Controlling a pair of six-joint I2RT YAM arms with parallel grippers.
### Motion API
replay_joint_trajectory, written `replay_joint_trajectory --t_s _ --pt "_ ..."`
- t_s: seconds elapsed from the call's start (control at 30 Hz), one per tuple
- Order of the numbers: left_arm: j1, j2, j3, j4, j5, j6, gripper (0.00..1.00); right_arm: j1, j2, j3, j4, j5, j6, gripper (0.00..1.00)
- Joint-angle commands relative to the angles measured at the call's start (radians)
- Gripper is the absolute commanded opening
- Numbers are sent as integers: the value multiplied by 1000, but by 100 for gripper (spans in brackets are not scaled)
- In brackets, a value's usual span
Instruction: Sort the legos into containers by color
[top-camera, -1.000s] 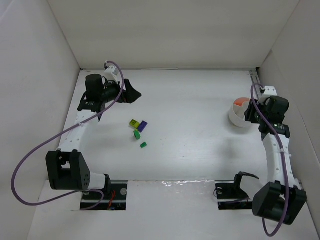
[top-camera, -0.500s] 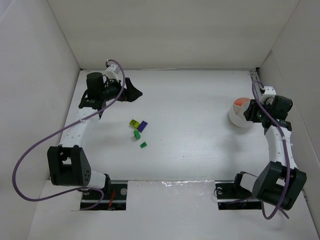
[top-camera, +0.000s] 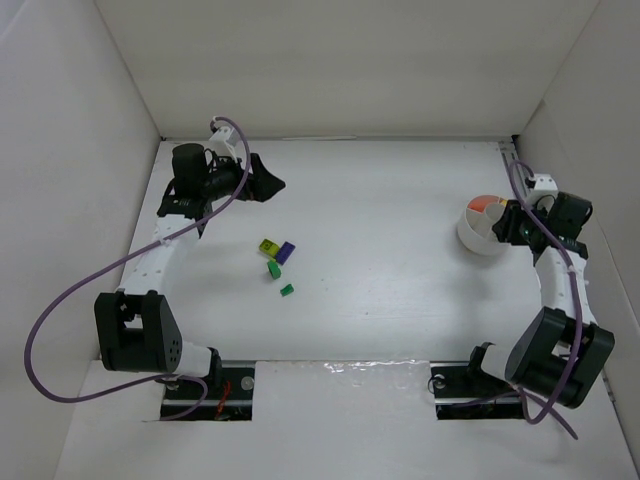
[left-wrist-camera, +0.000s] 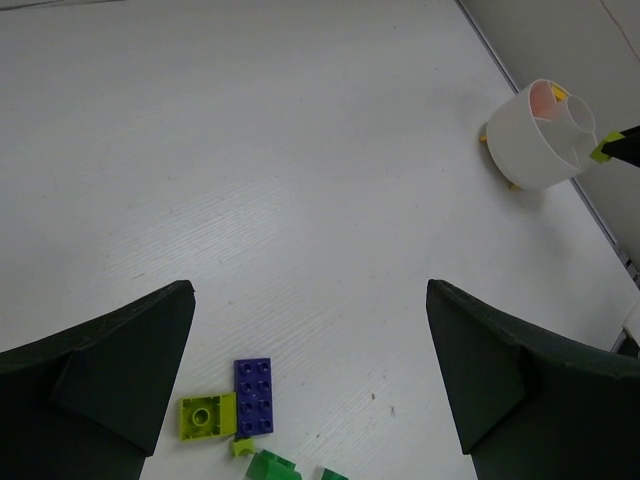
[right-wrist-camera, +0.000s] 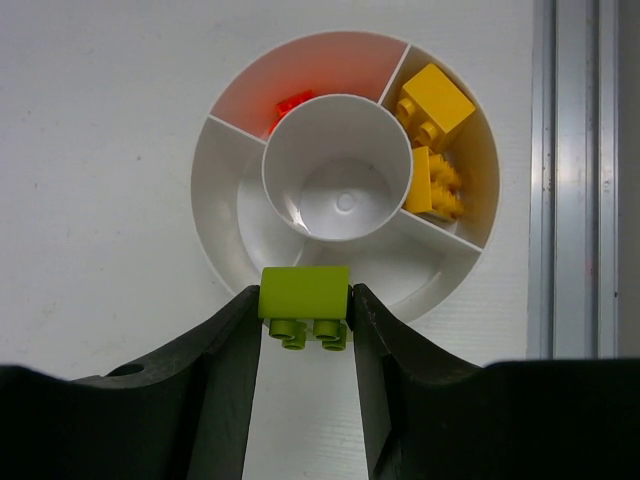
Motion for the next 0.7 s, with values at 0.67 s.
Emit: replay_joint_trajectory --t_s 0.67 --pt "-6 -3 -2 59 37 -14 100 -39 51 35 124 -29 -5 42"
